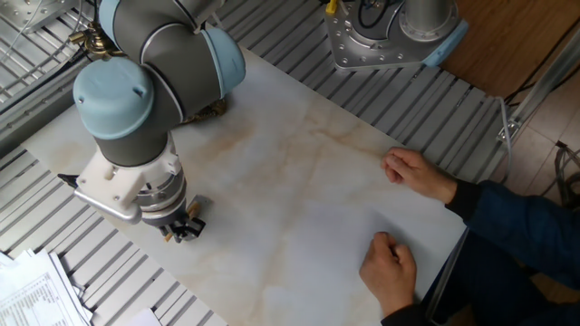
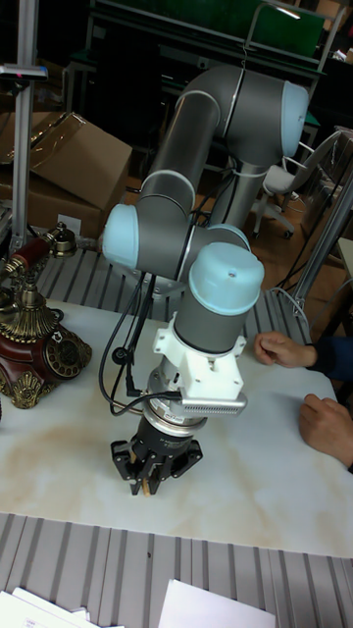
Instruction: Dial a number on an old rotary phone
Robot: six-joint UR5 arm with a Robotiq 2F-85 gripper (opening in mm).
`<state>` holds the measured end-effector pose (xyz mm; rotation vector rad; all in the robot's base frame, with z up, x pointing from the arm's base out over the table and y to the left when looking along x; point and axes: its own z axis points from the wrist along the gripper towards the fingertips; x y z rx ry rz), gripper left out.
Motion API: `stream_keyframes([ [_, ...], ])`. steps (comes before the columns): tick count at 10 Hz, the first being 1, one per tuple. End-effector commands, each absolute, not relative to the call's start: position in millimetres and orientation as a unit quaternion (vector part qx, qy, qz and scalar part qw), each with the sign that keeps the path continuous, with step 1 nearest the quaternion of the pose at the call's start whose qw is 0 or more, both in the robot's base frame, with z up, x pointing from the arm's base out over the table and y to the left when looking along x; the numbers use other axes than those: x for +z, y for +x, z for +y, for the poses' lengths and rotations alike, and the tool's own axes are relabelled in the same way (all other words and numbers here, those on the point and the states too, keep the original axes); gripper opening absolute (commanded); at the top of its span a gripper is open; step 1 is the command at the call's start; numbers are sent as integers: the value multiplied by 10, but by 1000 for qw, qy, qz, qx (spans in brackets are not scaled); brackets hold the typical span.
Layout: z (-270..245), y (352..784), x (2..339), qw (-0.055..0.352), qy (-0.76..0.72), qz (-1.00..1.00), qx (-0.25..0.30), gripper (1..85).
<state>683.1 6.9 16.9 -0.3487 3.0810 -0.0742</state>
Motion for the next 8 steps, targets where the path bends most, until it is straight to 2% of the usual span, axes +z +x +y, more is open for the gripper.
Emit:
stream_keyframes([
  [1,64,6838,177,17,-101,994,-27,280],
  [5,84,6867,176,21,-91,995,-26,233],
  [8,61,6841,204,12,-66,997,-36,37],
])
